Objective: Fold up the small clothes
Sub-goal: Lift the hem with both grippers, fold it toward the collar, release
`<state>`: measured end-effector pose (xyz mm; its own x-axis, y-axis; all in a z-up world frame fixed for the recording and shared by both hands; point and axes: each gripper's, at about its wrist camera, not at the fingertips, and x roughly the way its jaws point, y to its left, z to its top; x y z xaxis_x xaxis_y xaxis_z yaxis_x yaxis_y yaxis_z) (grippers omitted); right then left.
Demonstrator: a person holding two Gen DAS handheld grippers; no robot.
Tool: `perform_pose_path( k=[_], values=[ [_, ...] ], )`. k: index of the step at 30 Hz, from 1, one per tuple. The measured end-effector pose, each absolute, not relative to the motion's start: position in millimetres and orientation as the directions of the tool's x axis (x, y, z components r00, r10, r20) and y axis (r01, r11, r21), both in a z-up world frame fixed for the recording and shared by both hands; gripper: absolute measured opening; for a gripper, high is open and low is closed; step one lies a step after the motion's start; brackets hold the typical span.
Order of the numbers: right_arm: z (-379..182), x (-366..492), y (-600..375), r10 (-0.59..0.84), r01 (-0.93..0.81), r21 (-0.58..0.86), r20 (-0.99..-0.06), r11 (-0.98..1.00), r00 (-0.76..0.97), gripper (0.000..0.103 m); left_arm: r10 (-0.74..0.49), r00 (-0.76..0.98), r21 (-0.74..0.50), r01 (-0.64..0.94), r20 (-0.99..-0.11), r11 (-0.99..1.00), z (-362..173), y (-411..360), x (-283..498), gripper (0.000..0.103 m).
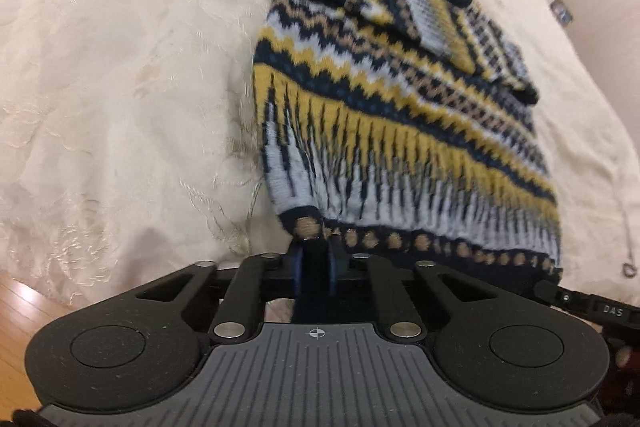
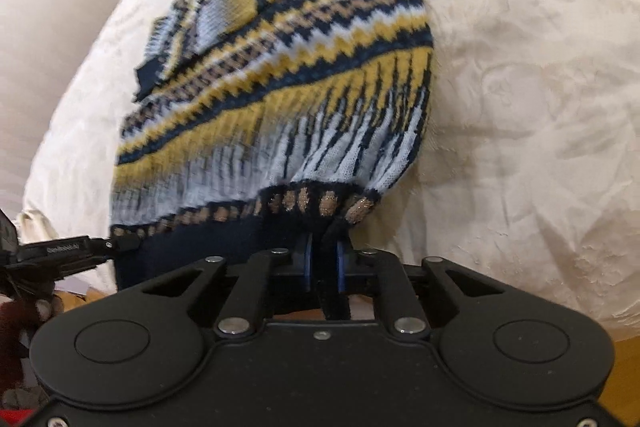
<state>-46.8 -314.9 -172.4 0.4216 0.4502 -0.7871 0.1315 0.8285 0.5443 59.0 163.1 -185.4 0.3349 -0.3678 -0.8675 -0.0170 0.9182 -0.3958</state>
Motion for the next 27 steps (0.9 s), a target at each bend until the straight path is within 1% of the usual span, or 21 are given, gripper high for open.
perform_pose_path(
  k=[2, 3, 12, 13, 14, 16, 20, 27],
  values=[
    [-163, -48, -317, 0.467, 0.123, 0.569, -0.764, 0.813, 0.445, 0.019, -0.386, 0.357, -0.424, -0.032, -0.851, 0.905, -176, 167, 59, 0.009],
    [-158, -48, -318, 0.474, 0.119, 0.580, -0.752, 0.806, 0.457, 0.019, -0.393, 0.370, -0.435, -0.036, -0.842, 0.899, -170, 168, 60, 0.007],
    [-125, -24, -326, 0.503, 0.106, 0.661, -0.655, 0.743, 0.564, 0.018, -0.409, 0.449, -0.466, -0.020, -0.795, 0.885, -142, 169, 91, 0.006],
    [-123, -20, -328, 0.504, 0.111, 0.674, -0.641, 0.731, 0.578, 0.017, -0.409, 0.456, -0.467, -0.015, -0.790, 0.884, -140, 168, 96, 0.006],
    [-121, -15, -330, 0.505, 0.115, 0.685, -0.629, 0.719, 0.591, 0.013, -0.410, 0.462, -0.469, -0.015, -0.786, 0.883, -138, 168, 102, 0.006],
    [-117, -5, -334, 0.504, 0.121, 0.705, -0.605, 0.699, 0.616, 0.012, -0.414, 0.472, -0.477, -0.017, -0.778, 0.879, -136, 168, 114, 0.006],
    [-117, 18, -341, 0.484, 0.138, 0.709, -0.597, 0.691, 0.640, 0.012, -0.402, 0.493, -0.467, -0.009, -0.772, 0.884, -135, 168, 138, 0.006],
    [-131, 53, -353, 0.454, 0.205, 0.713, -0.613, 0.671, 0.646, 0.012, -0.367, 0.506, -0.438, -0.023, -0.781, 0.899, -141, 168, 178, 0.007]
  ],
)
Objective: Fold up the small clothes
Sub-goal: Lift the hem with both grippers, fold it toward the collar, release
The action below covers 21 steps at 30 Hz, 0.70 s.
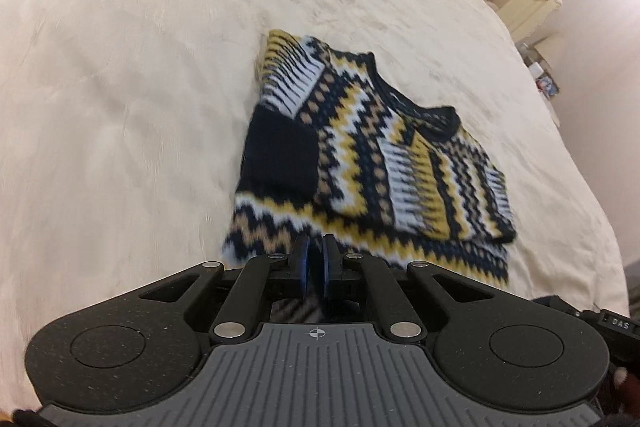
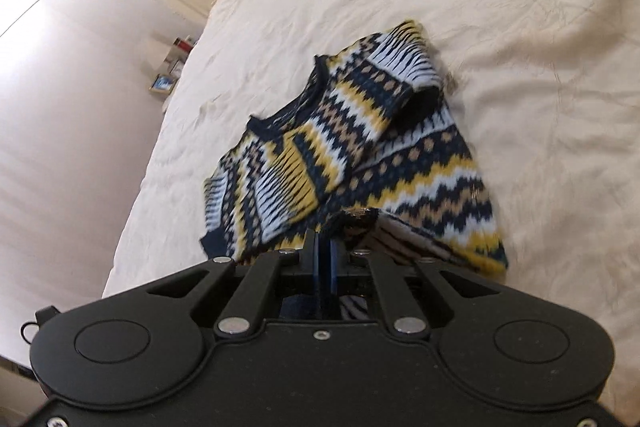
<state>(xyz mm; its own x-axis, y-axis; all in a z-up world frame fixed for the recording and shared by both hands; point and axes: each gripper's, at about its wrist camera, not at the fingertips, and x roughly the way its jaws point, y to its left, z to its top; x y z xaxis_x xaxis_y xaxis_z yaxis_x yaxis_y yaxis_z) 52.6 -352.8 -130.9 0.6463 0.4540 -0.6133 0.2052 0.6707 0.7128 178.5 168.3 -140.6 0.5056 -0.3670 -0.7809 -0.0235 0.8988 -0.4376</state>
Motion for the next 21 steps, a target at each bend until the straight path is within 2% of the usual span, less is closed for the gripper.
perform_pose_path(
  k=[2, 3, 5, 6, 7, 8, 9, 10, 21],
  values=[
    [-138, 63, -356, 0.429, 0.243, 0.697, -0.638, 0.675, 0.640, 0.014, -0.348, 0.507, -0.425, -0.040, -0.788, 0.904, -142, 170, 190, 0.007],
    [-141, 68, -357, 0.416, 0.258, 0.688, -0.650, 0.679, 0.636, 0.018, -0.342, 0.513, -0.424, -0.047, -0.787, 0.904, -143, 172, 194, 0.009],
    [-147, 75, -360, 0.383, 0.287, 0.665, -0.671, 0.690, 0.635, 0.021, -0.323, 0.520, -0.403, -0.045, -0.791, 0.914, -143, 174, 201, 0.019],
    [-148, 77, -362, 0.368, 0.296, 0.655, -0.678, 0.695, 0.636, 0.022, -0.318, 0.520, -0.392, -0.034, -0.793, 0.919, -143, 174, 203, 0.031],
    [-148, 79, -363, 0.353, 0.301, 0.644, -0.684, 0.703, 0.638, 0.027, -0.318, 0.519, -0.382, -0.018, -0.794, 0.924, -143, 175, 205, 0.039],
    [-149, 80, -364, 0.335, 0.305, 0.628, -0.692, 0.716, 0.640, 0.034, -0.319, 0.513, -0.372, -0.001, -0.797, 0.928, -144, 174, 206, 0.041],
    [-149, 80, -364, 0.322, 0.300, 0.614, -0.697, 0.730, 0.641, 0.053, -0.323, 0.501, -0.361, 0.021, -0.803, 0.932, -145, 173, 207, 0.043],
    [-149, 81, -364, 0.313, 0.293, 0.599, -0.702, 0.745, 0.640, 0.061, -0.326, 0.485, -0.350, 0.045, -0.811, 0.936, -147, 170, 207, 0.044],
    [-164, 94, -341, 0.288, 0.171, 0.420, -0.815, 0.891, 0.503, 0.061, -0.338, 0.336, -0.237, 0.308, -0.879, 0.921, -179, 133, 213, 0.044]
  ],
)
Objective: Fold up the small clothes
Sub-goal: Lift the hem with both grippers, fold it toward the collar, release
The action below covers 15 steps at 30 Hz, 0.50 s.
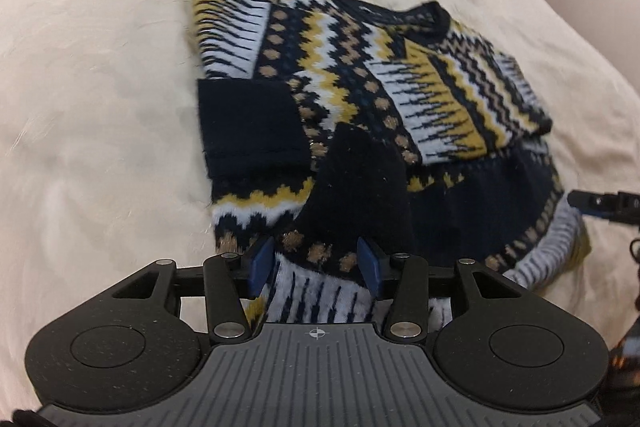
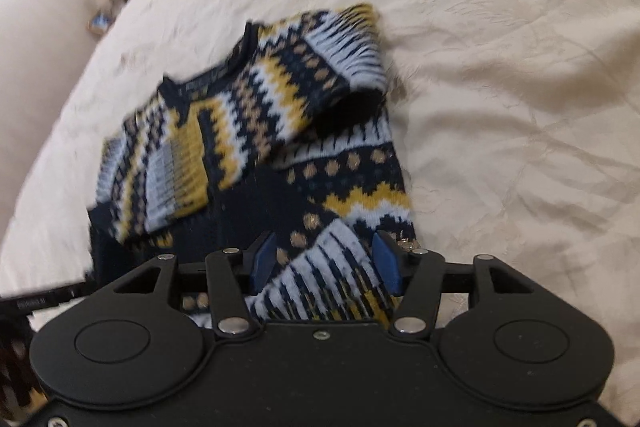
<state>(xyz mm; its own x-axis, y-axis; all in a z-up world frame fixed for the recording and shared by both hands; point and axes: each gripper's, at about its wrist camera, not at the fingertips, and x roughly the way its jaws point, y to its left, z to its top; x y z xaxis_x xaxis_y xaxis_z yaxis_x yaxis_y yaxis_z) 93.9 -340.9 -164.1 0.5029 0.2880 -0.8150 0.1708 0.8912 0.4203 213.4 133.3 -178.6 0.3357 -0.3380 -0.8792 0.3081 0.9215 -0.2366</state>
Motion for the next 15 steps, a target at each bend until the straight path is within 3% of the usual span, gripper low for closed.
perform_pose_path(
  k=[6, 15],
  values=[
    [-165, 106, -328, 0.263, 0.109, 0.351, -0.842, 0.930, 0.471, 0.061, -0.349, 0.349, -0.208, 0.382, -0.870, 0.900, -178, 128, 224, 0.044],
    [-176, 126, -319, 0.299, 0.029, 0.342, -0.855, 0.939, 0.425, 0.063, -0.428, 0.267, -0.328, 0.346, -0.864, 0.879, -194, 131, 243, 0.044]
  ],
)
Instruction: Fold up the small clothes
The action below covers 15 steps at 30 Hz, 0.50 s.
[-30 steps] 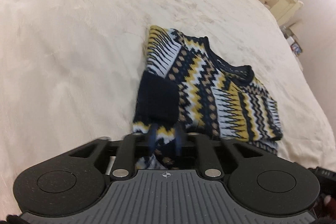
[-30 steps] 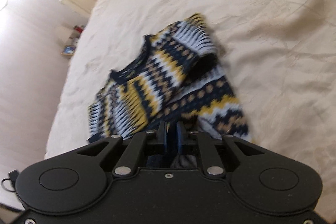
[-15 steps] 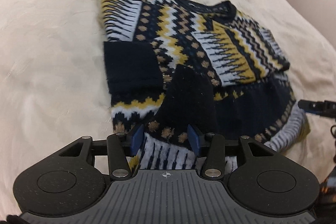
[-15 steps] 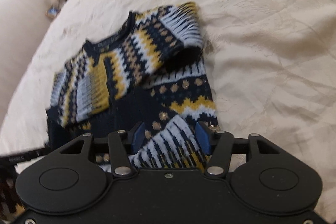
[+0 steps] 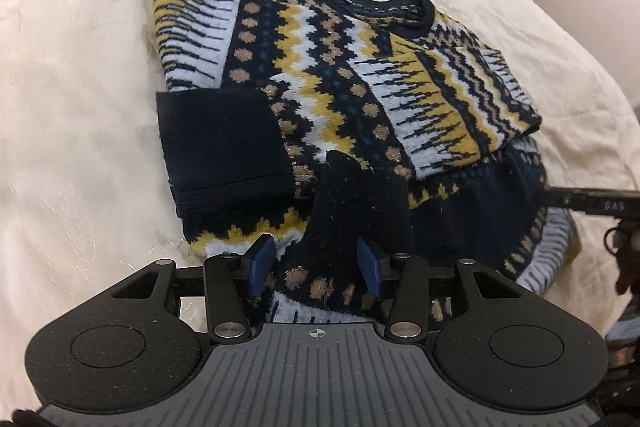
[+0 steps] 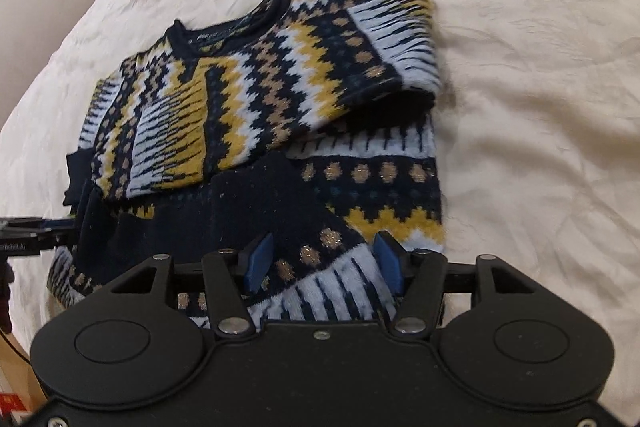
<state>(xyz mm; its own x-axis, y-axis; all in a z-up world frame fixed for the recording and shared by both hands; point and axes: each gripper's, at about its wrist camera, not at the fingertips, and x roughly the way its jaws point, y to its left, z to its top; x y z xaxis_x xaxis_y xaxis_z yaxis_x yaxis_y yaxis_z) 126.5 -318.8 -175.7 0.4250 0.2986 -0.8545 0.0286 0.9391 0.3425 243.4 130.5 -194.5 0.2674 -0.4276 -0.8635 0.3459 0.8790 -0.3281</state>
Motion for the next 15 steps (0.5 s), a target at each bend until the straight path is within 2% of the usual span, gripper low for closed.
perform_pose_path(
  k=[6, 11, 12, 13, 14, 15],
  values=[
    [-179, 126, -324, 0.367, 0.021, 0.412, -0.832, 0.911, 0.416, 0.063, -0.446, 0.263, -0.352, 0.338, -0.856, 0.873, -187, 128, 242, 0.043],
    [-177, 127, -324, 0.396, 0.002, 0.434, -0.823, 0.901, 0.408, 0.056, -0.417, 0.268, -0.299, 0.389, -0.868, 0.871, -182, 111, 239, 0.042],
    [-177, 127, -324, 0.396, -0.004, 0.432, -0.824, 0.902, 0.404, 0.051, -0.412, 0.269, -0.287, 0.402, -0.870, 0.869, -182, 108, 239, 0.040],
    [-177, 127, -323, 0.391, -0.010, 0.423, -0.829, 0.906, 0.399, 0.039, -0.409, 0.267, -0.280, 0.411, -0.873, 0.867, -182, 105, 238, 0.023],
    [-177, 127, -322, 0.389, -0.017, 0.416, -0.834, 0.909, 0.392, 0.029, -0.401, 0.264, -0.272, 0.415, -0.877, 0.868, -183, 102, 237, 0.010],
    [-176, 126, -322, 0.388, -0.027, 0.410, -0.836, 0.912, 0.389, 0.015, -0.381, 0.273, -0.251, 0.411, -0.883, 0.876, -182, 101, 235, 0.005]
  ],
)
